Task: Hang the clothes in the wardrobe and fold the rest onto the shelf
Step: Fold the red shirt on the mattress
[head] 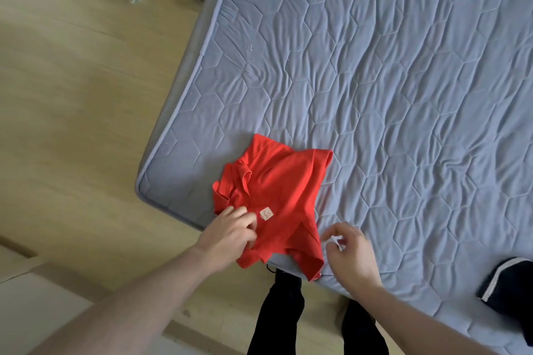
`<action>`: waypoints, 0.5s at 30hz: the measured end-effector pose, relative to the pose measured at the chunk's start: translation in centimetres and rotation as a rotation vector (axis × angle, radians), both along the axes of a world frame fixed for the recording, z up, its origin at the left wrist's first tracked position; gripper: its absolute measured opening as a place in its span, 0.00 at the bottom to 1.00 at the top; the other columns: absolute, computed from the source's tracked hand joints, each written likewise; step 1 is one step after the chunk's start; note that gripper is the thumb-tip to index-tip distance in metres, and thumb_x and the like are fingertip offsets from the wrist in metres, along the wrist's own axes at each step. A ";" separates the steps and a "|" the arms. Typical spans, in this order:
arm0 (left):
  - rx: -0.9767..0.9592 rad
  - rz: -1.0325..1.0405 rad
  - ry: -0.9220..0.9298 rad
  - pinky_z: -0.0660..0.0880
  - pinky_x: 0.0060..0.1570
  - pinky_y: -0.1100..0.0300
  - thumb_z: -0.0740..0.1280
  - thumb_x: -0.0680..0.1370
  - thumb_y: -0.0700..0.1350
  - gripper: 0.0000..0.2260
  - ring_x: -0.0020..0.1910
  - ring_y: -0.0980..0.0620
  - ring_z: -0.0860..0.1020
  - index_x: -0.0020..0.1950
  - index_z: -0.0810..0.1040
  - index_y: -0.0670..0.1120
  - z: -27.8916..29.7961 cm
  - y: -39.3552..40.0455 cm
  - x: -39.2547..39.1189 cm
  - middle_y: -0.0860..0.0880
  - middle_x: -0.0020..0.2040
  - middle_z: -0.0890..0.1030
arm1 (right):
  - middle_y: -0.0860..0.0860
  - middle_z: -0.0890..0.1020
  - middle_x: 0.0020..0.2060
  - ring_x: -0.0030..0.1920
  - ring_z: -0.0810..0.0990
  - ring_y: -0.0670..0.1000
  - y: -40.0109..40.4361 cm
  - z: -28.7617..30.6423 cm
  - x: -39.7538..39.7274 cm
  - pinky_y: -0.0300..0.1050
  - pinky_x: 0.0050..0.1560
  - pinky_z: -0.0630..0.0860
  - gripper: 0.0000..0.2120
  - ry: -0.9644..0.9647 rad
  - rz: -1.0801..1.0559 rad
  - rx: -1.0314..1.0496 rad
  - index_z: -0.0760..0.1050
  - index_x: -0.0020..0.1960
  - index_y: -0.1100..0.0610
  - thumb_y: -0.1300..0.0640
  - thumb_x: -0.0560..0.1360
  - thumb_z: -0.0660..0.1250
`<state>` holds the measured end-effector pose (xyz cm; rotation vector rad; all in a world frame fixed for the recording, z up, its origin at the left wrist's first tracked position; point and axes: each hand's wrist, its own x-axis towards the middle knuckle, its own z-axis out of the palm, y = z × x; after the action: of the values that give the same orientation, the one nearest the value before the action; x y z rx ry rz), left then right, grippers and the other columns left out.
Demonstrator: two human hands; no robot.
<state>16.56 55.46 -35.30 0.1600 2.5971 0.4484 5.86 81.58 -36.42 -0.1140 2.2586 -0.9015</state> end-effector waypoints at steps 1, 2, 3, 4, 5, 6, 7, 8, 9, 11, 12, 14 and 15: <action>-0.031 -0.034 -0.103 0.71 0.58 0.56 0.69 0.73 0.40 0.11 0.55 0.51 0.74 0.49 0.85 0.55 -0.3 -0.1 0.9 0.56 0.54 0.76 | 0.38 0.81 0.47 0.52 0.77 0.42 -0.2 0.0 -0.2 0.47 0.55 0.77 0.14 -0.012 -0.027 0.015 0.79 0.46 0.44 0.65 0.72 0.68; -0.032 -0.052 -0.205 0.70 0.62 0.55 0.67 0.76 0.40 0.14 0.60 0.51 0.72 0.57 0.83 0.55 -0.7 -0.2 1.6 0.55 0.60 0.75 | 0.37 0.80 0.52 0.55 0.77 0.42 -0.6 0.1 -0.3 0.50 0.58 0.77 0.11 -0.052 -0.044 0.026 0.78 0.53 0.44 0.59 0.75 0.69; -0.004 -0.049 -0.286 0.68 0.65 0.56 0.64 0.78 0.40 0.17 0.63 0.51 0.70 0.64 0.80 0.54 -0.8 -0.1 1.9 0.55 0.64 0.73 | 0.37 0.78 0.57 0.59 0.76 0.43 -1.2 0.3 -0.4 0.51 0.61 0.77 0.13 -0.110 -0.046 0.052 0.76 0.60 0.44 0.52 0.76 0.70; 0.035 -0.041 -0.323 0.67 0.67 0.56 0.62 0.79 0.41 0.19 0.65 0.52 0.69 0.68 0.78 0.54 -0.7 0.1 2.0 0.56 0.67 0.72 | 0.38 0.76 0.62 0.63 0.74 0.44 -1.8 0.2 -0.5 0.50 0.64 0.75 0.19 -0.168 -0.039 0.082 0.72 0.66 0.45 0.45 0.76 0.70; 0.074 -0.031 -0.306 0.68 0.67 0.57 0.61 0.80 0.43 0.19 0.66 0.53 0.69 0.70 0.76 0.54 -0.6 0.5 2.0 0.56 0.68 0.72 | 0.40 0.74 0.65 0.66 0.73 0.46 -2.5 0.1 -0.5 0.50 0.66 0.73 0.26 -0.221 -0.034 0.110 0.69 0.70 0.46 0.40 0.75 0.70; 0.106 -0.011 -0.272 0.68 0.67 0.57 0.61 0.80 0.44 0.20 0.65 0.53 0.69 0.72 0.74 0.54 -0.6 1.0 1.9 0.57 0.69 0.73 | 0.43 0.73 0.68 0.69 0.73 0.47 -3.3 -0.1 -0.6 0.49 0.67 0.72 0.32 -0.274 -0.041 0.131 0.67 0.73 0.48 0.37 0.74 0.71; 0.129 0.004 -0.260 0.69 0.68 0.56 0.60 0.80 0.45 0.22 0.66 0.53 0.70 0.74 0.72 0.54 -0.6 1.7 1.8 0.56 0.70 0.73 | 0.45 0.74 0.69 0.69 0.73 0.49 -4.1 -0.3 -0.6 0.49 0.68 0.72 0.36 -0.337 -0.077 0.139 0.65 0.75 0.49 0.35 0.73 0.71; 0.142 -0.012 -0.288 0.68 0.70 0.56 0.60 0.80 0.45 0.24 0.67 0.52 0.69 0.77 0.68 0.53 -0.6 2.4 1.8 0.55 0.72 0.71 | 0.47 0.74 0.69 0.69 0.74 0.50 -5.0 -0.5 -0.6 0.49 0.68 0.72 0.39 -0.407 -0.129 0.144 0.64 0.76 0.50 0.34 0.72 0.72; 0.150 -0.056 -0.352 0.65 0.73 0.54 0.60 0.80 0.44 0.27 0.70 0.51 0.68 0.80 0.64 0.52 -0.6 3.3 1.9 0.54 0.76 0.68 | 0.49 0.75 0.69 0.69 0.75 0.52 -5.8 -0.8 -0.5 0.49 0.67 0.71 0.42 -0.472 -0.181 0.153 0.64 0.76 0.51 0.33 0.71 0.72; 0.163 -0.138 -0.533 0.58 0.78 0.51 0.59 0.80 0.42 0.30 0.78 0.48 0.60 0.82 0.58 0.50 -0.5 4.9 2.2 0.52 0.82 0.60 | 0.51 0.76 0.69 0.69 0.75 0.54 -7.2 -1.3 -0.1 0.48 0.67 0.70 0.45 -0.554 -0.247 0.199 0.64 0.76 0.54 0.32 0.68 0.74; 0.179 -0.145 -0.601 0.56 0.79 0.50 0.60 0.79 0.41 0.30 0.79 0.48 0.58 0.82 0.58 0.50 -0.3 5.5 2.3 0.52 0.82 0.57 | 0.53 0.76 0.69 0.69 0.75 0.55 -7.7 -1.6 0.1 0.47 0.66 0.70 0.46 -0.571 -0.276 0.219 0.65 0.76 0.56 0.32 0.67 0.75; 0.265 -0.064 -0.562 0.61 0.76 0.50 0.61 0.77 0.40 0.25 0.75 0.49 0.65 0.76 0.70 0.50 -0.2 6.0 2.0 0.52 0.78 0.67 | 0.55 0.76 0.68 0.69 0.75 0.57 -8.7 -2.0 0.2 0.48 0.67 0.71 0.48 -0.584 -0.346 0.250 0.66 0.74 0.58 0.33 0.65 0.77; 0.314 0.009 -0.463 0.67 0.71 0.50 0.61 0.76 0.40 0.20 0.68 0.50 0.71 0.68 0.78 0.50 0.0 5.9 1.5 0.53 0.70 0.75 | 0.56 0.76 0.68 0.68 0.75 0.58 -9.2 -2.2 0.1 0.50 0.67 0.71 0.49 -0.591 -0.377 0.266 0.66 0.73 0.60 0.33 0.64 0.78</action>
<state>18.03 61.39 -35.28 0.1308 2.0652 0.7931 5.92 72.37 -38.62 0.6361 1.8339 -0.6891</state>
